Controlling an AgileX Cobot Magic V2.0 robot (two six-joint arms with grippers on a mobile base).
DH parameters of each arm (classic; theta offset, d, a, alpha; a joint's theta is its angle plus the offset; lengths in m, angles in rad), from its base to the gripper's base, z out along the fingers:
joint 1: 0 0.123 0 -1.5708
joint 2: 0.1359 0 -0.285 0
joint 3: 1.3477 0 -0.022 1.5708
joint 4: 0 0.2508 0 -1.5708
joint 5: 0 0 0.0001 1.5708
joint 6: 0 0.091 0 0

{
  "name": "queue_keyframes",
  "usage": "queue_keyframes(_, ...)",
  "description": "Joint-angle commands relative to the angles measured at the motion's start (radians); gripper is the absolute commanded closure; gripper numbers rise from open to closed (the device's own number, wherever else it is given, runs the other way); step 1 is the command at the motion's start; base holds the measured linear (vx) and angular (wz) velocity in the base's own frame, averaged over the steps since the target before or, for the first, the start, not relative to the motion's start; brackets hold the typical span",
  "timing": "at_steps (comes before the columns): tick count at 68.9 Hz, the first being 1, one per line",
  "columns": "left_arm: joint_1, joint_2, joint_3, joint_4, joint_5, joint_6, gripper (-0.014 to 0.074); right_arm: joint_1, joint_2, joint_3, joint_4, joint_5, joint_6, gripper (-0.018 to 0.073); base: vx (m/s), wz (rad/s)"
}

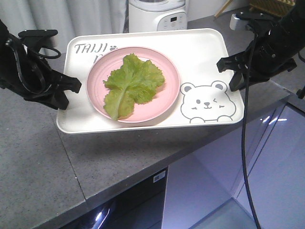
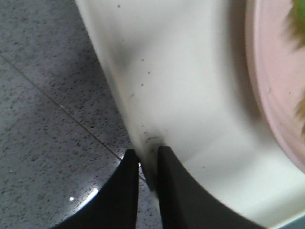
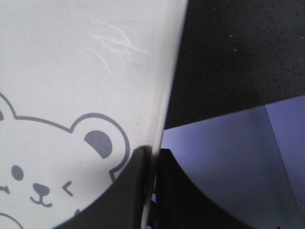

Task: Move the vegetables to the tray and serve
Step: 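Hold the tray level with both grippers while the base turns away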

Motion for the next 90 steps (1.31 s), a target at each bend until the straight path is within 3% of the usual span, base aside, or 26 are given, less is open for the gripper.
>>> queue_keyframes(1, -0.02, -0.052, -0.03, -0.096, -0.048, 0.029, 0.0602, 0.01, -0.055, -0.028, 0.087, 0.02, -0.021, 0.0564, -0.03, -0.3)
queue_keyframes(90, -0.02, -0.052, -0.03, -0.096, -0.048, 0.029, 0.0602, 0.01, -0.055, -0.028, 0.087, 0.02, -0.021, 0.0564, -0.03, -0.31)
